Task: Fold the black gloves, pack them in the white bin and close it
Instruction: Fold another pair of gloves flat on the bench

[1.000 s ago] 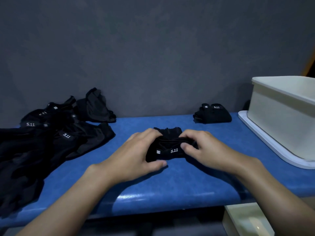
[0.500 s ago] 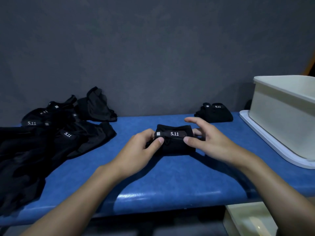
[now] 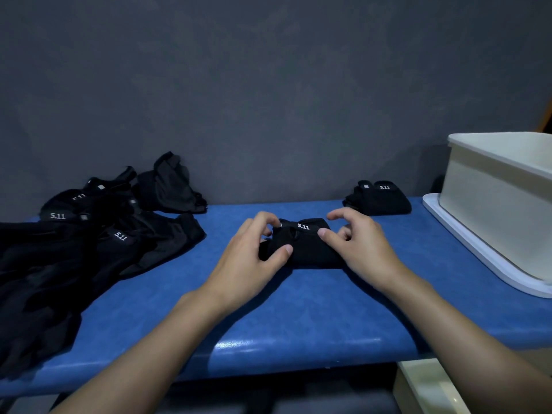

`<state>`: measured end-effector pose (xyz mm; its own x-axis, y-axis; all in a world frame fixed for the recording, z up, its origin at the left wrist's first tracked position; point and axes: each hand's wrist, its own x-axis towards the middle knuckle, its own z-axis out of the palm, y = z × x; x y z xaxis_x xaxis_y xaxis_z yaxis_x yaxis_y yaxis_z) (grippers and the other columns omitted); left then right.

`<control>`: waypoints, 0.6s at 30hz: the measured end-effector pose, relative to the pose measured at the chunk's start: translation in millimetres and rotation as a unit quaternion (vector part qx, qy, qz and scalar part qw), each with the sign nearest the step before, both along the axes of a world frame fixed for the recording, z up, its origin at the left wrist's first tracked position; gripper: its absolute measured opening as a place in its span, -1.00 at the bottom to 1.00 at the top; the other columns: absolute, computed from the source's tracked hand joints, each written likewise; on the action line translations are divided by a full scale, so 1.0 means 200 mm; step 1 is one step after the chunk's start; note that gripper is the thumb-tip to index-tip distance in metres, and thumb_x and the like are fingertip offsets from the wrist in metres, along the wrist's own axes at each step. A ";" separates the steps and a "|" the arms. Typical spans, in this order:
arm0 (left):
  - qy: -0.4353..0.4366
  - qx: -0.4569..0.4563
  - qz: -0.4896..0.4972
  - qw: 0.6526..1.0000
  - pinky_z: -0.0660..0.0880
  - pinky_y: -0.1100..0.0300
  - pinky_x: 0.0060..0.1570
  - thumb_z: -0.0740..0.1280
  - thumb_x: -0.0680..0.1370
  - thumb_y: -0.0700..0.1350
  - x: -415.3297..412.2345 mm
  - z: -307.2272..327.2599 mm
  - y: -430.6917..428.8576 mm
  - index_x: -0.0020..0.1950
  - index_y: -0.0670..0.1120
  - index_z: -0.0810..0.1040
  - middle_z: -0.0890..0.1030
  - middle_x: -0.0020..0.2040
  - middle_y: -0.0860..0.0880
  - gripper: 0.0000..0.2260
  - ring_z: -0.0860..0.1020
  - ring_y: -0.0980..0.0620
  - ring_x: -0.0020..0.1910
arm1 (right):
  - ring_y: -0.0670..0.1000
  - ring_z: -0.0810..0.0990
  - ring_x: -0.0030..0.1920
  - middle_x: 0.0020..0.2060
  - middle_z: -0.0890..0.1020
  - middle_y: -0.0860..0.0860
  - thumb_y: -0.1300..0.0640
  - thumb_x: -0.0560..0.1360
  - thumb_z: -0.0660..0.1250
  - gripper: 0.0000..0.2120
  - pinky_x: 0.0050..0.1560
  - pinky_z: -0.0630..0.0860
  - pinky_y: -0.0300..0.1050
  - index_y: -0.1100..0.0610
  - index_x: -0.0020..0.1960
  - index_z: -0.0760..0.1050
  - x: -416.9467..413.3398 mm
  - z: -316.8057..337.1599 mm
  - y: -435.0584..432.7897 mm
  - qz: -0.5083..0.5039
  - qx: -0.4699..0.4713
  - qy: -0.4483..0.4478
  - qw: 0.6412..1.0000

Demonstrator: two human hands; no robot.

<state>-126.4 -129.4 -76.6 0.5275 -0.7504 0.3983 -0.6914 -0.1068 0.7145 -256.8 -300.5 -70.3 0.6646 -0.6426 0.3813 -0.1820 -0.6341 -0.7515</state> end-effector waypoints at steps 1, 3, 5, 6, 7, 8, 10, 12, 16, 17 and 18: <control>-0.002 0.000 0.002 1.000 0.41 0.25 -0.09 0.39 0.54 0.00 0.00 0.00 0.00 0.08 0.21 0.36 0.45 0.06 0.10 -0.76 0.55 0.10 -0.11 | -0.14 0.41 -0.45 -0.49 0.47 -0.05 0.01 0.51 0.42 -0.81 -0.34 0.38 -0.33 -0.01 0.09 0.51 0.00 0.00 0.00 -0.007 -0.006 0.001 1.000; -0.024 0.012 0.015 1.000 0.37 0.35 -0.09 0.39 0.55 -0.02 0.00 0.01 0.00 0.05 0.19 0.40 0.44 0.02 0.11 -0.79 0.52 0.16 -0.11 | -0.11 0.46 -0.40 -0.47 0.49 -0.05 -0.02 0.51 0.42 -0.80 -0.28 0.42 -0.21 -0.02 0.08 0.49 0.01 0.00 0.01 -0.016 -0.024 0.005 1.000; -0.059 0.024 0.031 0.997 0.31 0.49 -0.08 0.41 0.54 -0.03 0.00 0.01 -0.01 -0.03 0.13 0.49 0.47 -0.02 0.09 -0.88 0.50 0.20 -0.07 | -0.09 0.51 -0.32 -0.38 0.54 -0.05 -0.05 0.49 0.43 -0.74 -0.20 0.48 -0.11 -0.06 0.12 0.47 -0.01 0.01 0.02 0.004 -0.038 0.021 0.999; -0.067 0.028 0.038 0.997 0.30 0.52 -0.07 0.42 0.54 -0.03 0.00 0.01 -0.02 -0.08 0.11 0.53 0.48 -0.03 0.07 -0.92 0.50 0.20 -0.05 | -0.11 0.53 -0.27 -0.31 0.56 -0.07 -0.06 0.47 0.44 -0.68 -0.14 0.50 -0.12 -0.10 0.17 0.44 -0.02 0.02 0.02 0.031 -0.042 0.039 0.998; -0.068 0.032 0.043 0.996 0.30 0.53 -0.06 0.42 0.53 -0.02 0.00 0.00 -0.03 -0.11 0.09 0.55 0.49 -0.03 0.05 -0.93 0.50 0.19 -0.05 | -0.15 0.54 -0.20 -0.22 0.57 -0.11 -0.07 0.46 0.46 -0.62 -0.09 0.51 -0.15 -0.14 0.22 0.41 -0.04 0.02 0.02 0.063 -0.047 0.060 0.995; -0.068 0.036 0.047 0.996 0.31 0.51 -0.06 0.42 0.53 -0.02 0.00 0.00 -0.03 -0.11 0.08 0.56 0.48 -0.03 0.06 -0.94 0.49 0.19 -0.05 | -0.17 0.55 -0.11 -0.12 0.57 -0.13 -0.06 0.45 0.47 -0.57 -0.01 0.52 -0.18 -0.17 0.25 0.39 -0.05 0.02 0.02 0.088 -0.059 0.080 0.991; -0.072 0.047 0.051 0.995 0.32 0.45 -0.08 0.41 0.54 0.02 0.00 0.00 -0.04 -0.08 0.08 0.59 0.46 -0.03 0.06 -0.95 0.49 0.16 -0.06 | -0.14 0.52 0.03 0.00 0.54 -0.14 -0.07 0.45 0.46 -0.55 0.13 0.49 -0.10 -0.19 0.28 0.40 -0.06 0.00 0.01 0.102 -0.096 0.100 0.985; -0.075 0.058 0.048 0.994 0.32 0.39 -0.08 0.39 0.55 0.04 0.00 0.01 -0.05 0.00 0.08 0.63 0.48 -0.04 0.05 -0.91 0.50 0.12 -0.06 | -0.09 0.49 0.04 -0.02 0.51 -0.13 -0.13 0.45 0.43 -0.56 0.19 0.46 0.03 -0.21 0.29 0.41 -0.07 -0.01 -0.02 0.080 -0.129 0.117 0.981; -0.105 0.101 0.023 0.989 0.43 0.13 0.16 0.33 0.58 0.08 -0.02 0.01 -0.10 0.31 0.09 0.59 0.49 -0.02 0.09 -0.69 0.50 0.07 0.06 | -0.10 0.48 0.06 0.01 0.51 -0.14 -0.15 0.46 0.41 -0.53 0.27 0.39 0.10 -0.20 0.33 0.40 -0.13 -0.01 -0.10 0.037 -0.131 0.151 0.979; -0.116 0.109 0.015 0.987 0.42 0.07 0.20 0.32 0.58 0.08 -0.03 0.01 -0.12 0.35 0.09 0.56 0.48 -0.02 0.11 -0.66 0.49 0.06 0.08 | -0.11 0.48 0.07 0.03 0.51 -0.16 -0.15 0.46 0.41 -0.54 0.29 0.37 0.09 -0.20 0.33 0.40 -0.15 0.00 -0.12 0.028 -0.129 0.154 0.979; -0.122 0.116 0.009 0.986 0.42 0.03 0.22 0.32 0.58 0.08 -0.03 0.00 -0.14 0.37 0.09 0.54 0.48 -0.03 0.12 -0.65 0.48 0.05 0.10 | -0.12 0.47 0.08 0.03 0.51 -0.17 -0.15 0.47 0.40 -0.54 0.30 0.36 0.09 -0.20 0.34 0.41 -0.17 0.00 -0.15 0.020 -0.127 0.158 0.979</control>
